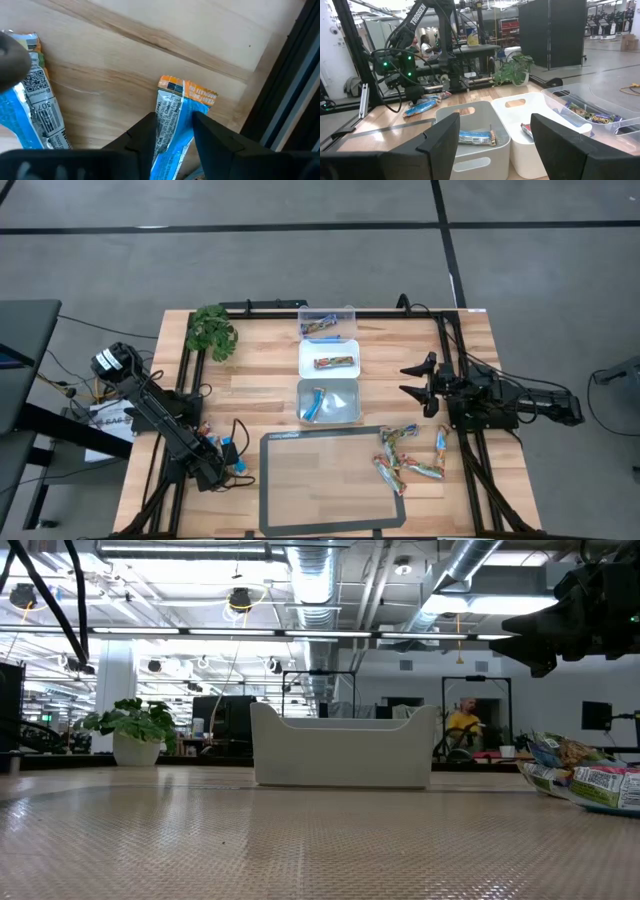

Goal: Pick and place Granola Bars by type
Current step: Put the orange granola bar into the gray bin

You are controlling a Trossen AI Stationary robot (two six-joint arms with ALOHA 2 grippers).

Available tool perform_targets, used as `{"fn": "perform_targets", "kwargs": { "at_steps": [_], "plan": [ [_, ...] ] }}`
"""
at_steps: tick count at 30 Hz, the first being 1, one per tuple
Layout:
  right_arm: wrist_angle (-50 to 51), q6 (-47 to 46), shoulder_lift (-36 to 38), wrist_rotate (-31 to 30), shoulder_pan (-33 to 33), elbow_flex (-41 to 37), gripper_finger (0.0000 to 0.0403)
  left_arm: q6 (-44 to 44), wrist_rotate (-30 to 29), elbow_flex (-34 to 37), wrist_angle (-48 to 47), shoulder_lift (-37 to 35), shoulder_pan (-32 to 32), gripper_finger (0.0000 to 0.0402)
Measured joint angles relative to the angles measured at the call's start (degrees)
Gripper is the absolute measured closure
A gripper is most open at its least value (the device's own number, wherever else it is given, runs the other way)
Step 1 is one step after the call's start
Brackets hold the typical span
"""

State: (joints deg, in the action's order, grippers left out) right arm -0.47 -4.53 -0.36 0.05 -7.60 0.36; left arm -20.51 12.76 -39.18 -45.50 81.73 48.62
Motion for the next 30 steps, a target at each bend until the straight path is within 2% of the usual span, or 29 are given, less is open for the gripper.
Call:
{"fn": "perform_targets", "kwargs": {
  "at_steps": [6,10,16,24,30],
  "plan": [
    [0.0,0.0,0.0,0.0,0.0,0.0,0.0163,0.1,1.1,0.1,1.2,0.0,0.0,0.0356],
    [0.0,0.0,0.0,0.0,0.0,0.0,0.0163,3.1,1.6,0.1,2.8,0.0,-0.2,0.0382],
    [0.0,0.0,0.0,0.0,0.0,0.0,0.0163,7.9,1.8,0.1,10.2,0.0,-1.0,0.0394],
    [0.0,0.0,0.0,0.0,0.0,0.0,0.0163,14.8,1.3,0.1,25.2,0.1,-3.7,0.0401],
    [0.0,0.0,0.0,0.0,0.0,0.0,0.0163,15.5,0.5,0.1,33.2,0.1,-6.5,0.0401]
  ]
}}
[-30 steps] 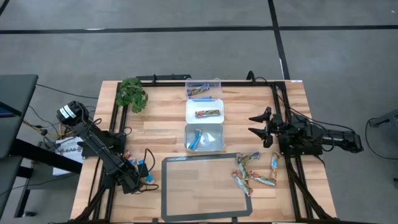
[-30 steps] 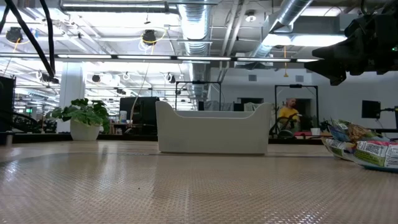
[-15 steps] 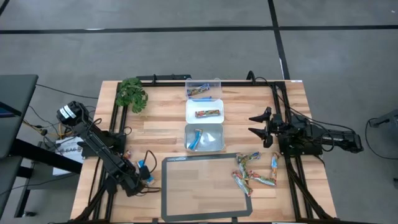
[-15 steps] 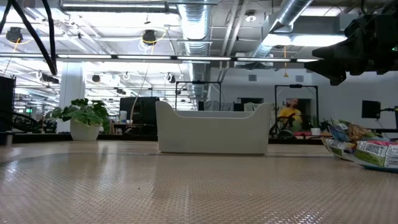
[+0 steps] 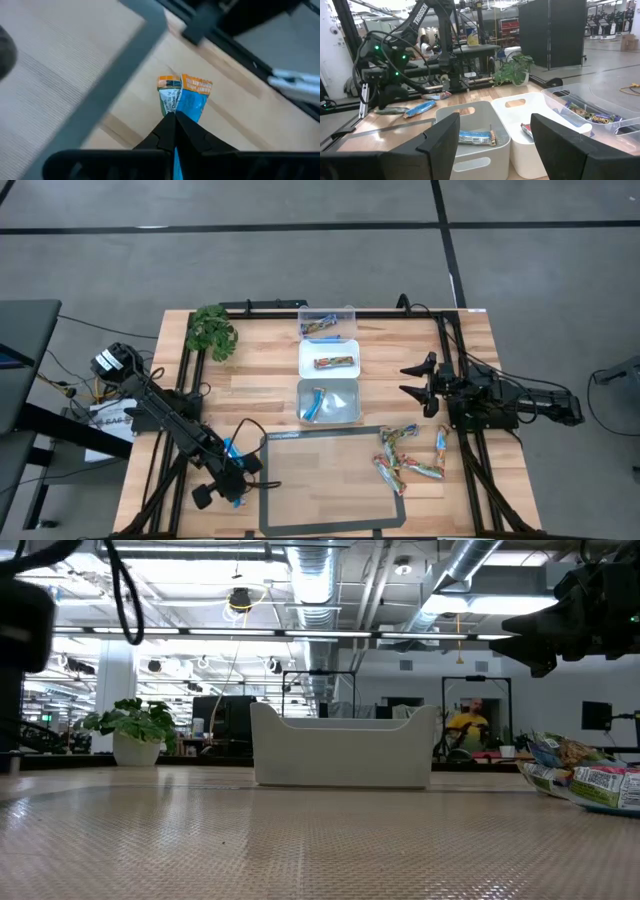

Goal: Pick and place Granola Bars by type
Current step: Put the orange granola bar into the gray bin

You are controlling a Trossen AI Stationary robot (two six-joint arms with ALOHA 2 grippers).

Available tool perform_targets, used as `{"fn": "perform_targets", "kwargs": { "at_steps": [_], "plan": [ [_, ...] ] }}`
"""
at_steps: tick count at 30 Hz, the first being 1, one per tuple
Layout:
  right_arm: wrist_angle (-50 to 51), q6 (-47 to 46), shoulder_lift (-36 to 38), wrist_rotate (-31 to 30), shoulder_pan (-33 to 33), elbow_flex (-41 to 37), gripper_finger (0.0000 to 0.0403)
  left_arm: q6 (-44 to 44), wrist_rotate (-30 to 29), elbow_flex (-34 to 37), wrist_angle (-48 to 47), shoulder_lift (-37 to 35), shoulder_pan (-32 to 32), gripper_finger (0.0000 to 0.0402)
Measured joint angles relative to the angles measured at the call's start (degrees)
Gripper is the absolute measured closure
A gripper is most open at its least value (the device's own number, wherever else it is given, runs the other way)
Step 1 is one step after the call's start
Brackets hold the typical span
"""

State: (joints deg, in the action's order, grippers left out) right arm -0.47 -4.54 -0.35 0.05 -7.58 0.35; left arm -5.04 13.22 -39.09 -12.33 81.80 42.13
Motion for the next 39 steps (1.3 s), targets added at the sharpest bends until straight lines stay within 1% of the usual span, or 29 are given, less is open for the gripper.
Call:
{"fn": "perform_targets", "kwargs": {
  "at_steps": [4,7,12,15,21,25,29,36,39],
  "plan": [
    [0.0,0.0,0.0,0.0,0.0,0.0,0.0163,1.5,-2.6,0.0,3.0,0.1,-1.7,0.0401],
    [0.0,0.0,0.0,0.0,0.0,0.0,0.0163,3.4,-3.5,0.0,5.2,1.8,-2.9,0.0401],
    [0.0,0.0,0.0,0.0,0.0,0.0,0.0163,4.6,-3.0,0.0,9.2,7.8,-3.2,0.0401],
    [0.0,0.0,0.0,0.0,0.0,0.0,0.0163,4.6,-3.1,-0.4,12.0,10.0,-3.4,0.0402],
    [0.0,0.0,0.0,0.0,0.0,0.0,0.0163,5.1,-3.1,-0.9,11.9,10.0,-3.6,0.0402],
    [0.0,0.0,0.0,0.0,0.0,0.0,0.0163,5.3,-1.8,-0.9,11.8,10.0,-3.6,0.0397],
    [0.0,0.0,0.0,0.0,0.0,0.0,0.0163,5.3,-1.6,-0.9,11.2,10.0,-3.6,0.0372],
    [0.0,0.0,0.0,0.0,0.0,0.0,0.0163,4.9,-1.6,-1.0,10.6,10.0,-3.6,0.0293],
    [0.0,0.0,0.0,0.0,0.0,0.0,0.0163,2.9,-1.6,-2.5,8.2,9.7,-3.6,0.0266]
  ]
}}
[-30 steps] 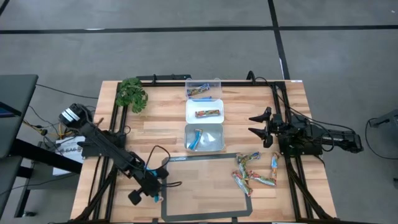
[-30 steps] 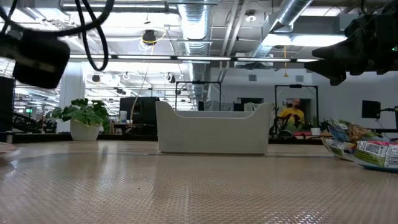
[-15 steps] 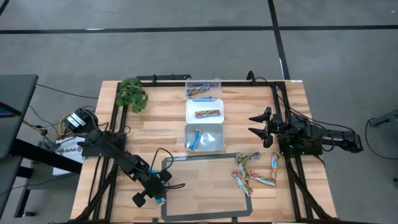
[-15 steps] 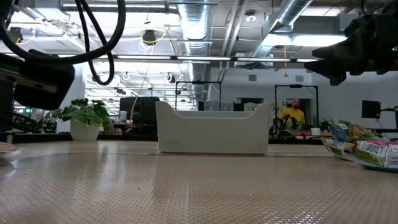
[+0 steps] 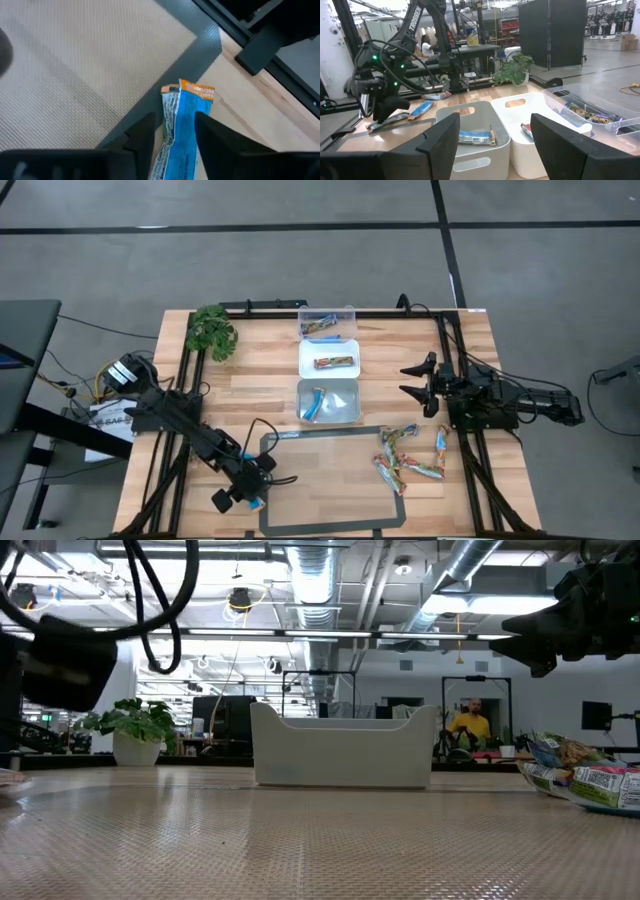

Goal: Pick and place Granola Bars by type
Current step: Put the orange granola bar into the gray bin

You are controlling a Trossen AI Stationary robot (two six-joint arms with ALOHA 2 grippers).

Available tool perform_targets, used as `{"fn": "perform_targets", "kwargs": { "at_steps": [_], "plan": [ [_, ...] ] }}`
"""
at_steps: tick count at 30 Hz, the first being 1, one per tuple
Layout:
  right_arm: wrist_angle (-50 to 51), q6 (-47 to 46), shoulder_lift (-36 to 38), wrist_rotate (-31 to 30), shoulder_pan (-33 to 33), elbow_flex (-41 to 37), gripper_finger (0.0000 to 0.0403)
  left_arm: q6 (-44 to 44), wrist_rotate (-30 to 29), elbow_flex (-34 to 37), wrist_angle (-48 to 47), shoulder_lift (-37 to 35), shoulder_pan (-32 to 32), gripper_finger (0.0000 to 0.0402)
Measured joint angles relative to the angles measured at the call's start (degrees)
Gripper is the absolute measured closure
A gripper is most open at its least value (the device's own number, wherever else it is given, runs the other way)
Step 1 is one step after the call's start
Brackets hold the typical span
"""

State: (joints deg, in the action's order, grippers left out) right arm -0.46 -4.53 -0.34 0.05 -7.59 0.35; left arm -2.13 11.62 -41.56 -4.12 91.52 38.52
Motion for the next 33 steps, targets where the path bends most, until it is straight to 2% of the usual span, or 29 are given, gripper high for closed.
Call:
{"fn": "perform_targets", "kwargs": {
  "at_steps": [5,11,20,26,33],
  "plan": [
    [0.0,0.0,0.0,0.0,0.0,0.0,0.0163,-6.6,0.0,-3.2,-8.2,-1.7,0.0,0.0241],
    [0.0,0.0,0.0,0.0,0.0,0.0,0.0163,-13.3,-0.2,-4.1,-17.6,-2.3,1.5,0.0235],
    [0.0,0.0,0.0,0.0,0.0,0.0,0.0163,-13.7,-8.7,-4.1,-18.9,-2.3,2.0,0.0235],
    [0.0,0.0,0.0,0.0,0.0,0.0,0.0163,-13.4,-5.6,-4.1,-19.4,-2.3,2.1,0.0235],
    [0.0,0.0,0.0,0.0,0.0,0.0,0.0163,-13.2,-6.4,-4.1,-18.9,-1.3,2.7,0.0235]
  ]
}}
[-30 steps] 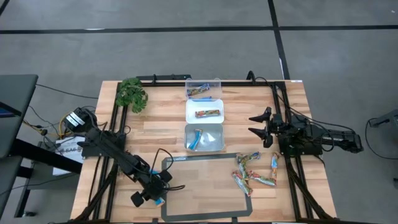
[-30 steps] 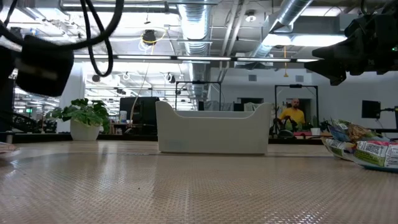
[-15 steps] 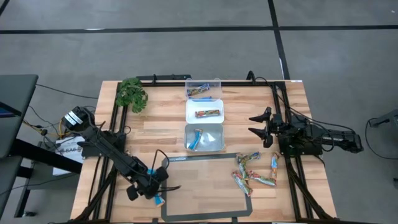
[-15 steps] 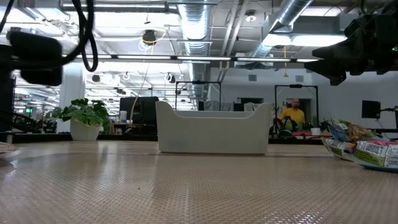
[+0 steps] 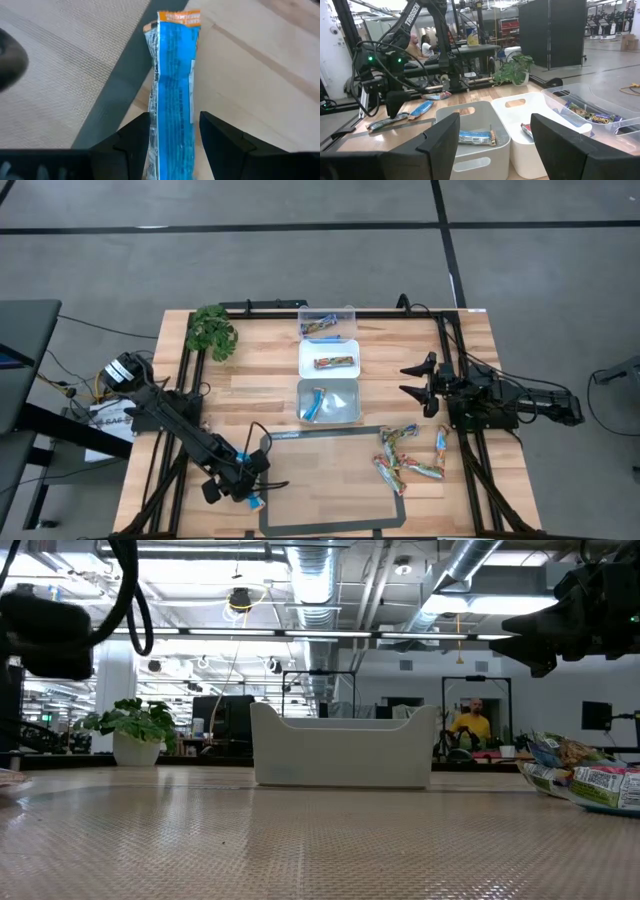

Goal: Pick and place Granola Bars by type
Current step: Put the orange granola bar into the gray bin

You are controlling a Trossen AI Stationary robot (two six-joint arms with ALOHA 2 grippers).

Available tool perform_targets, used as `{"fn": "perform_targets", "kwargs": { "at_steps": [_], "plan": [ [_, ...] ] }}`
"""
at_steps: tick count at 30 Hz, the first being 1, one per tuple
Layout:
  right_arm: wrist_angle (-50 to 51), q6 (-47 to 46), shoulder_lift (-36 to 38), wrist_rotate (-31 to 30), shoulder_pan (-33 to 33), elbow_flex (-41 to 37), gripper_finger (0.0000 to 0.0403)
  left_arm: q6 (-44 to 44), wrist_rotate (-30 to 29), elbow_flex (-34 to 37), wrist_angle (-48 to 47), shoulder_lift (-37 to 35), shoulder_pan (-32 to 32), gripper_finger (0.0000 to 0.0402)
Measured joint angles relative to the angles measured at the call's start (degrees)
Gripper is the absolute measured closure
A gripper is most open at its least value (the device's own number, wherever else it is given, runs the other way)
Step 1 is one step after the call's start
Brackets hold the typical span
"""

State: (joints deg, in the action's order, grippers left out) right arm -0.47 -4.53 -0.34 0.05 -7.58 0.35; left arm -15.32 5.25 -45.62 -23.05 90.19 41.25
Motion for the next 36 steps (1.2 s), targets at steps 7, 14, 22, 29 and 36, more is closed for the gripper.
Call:
{"fn": "perform_targets", "kwargs": {
  "at_steps": [7,14,22,29,36],
  "plan": [
    [0.0,0.0,0.0,0.0,0.0,0.0,0.0163,0.0,-2.4,0.0,0.5,1.8,0.3,0.0235],
    [0.0,0.0,0.0,0.0,0.0,0.0,0.0163,1.9,-2.6,0.0,0.5,1.8,0.3,0.0235],
    [0.0,0.0,0.0,0.0,0.0,0.0,0.0163,5.5,-1.5,0.0,0.5,1.8,0.4,0.0249],
    [0.0,0.0,0.0,0.0,0.0,0.0,0.0163,6.2,-1.3,0.0,0.6,1.8,0.4,0.0316],
    [0.0,0.0,0.0,0.0,0.0,0.0,0.0163,9.3,0.2,0.0,2.3,1.8,0.4,0.0367]
  ]
}}
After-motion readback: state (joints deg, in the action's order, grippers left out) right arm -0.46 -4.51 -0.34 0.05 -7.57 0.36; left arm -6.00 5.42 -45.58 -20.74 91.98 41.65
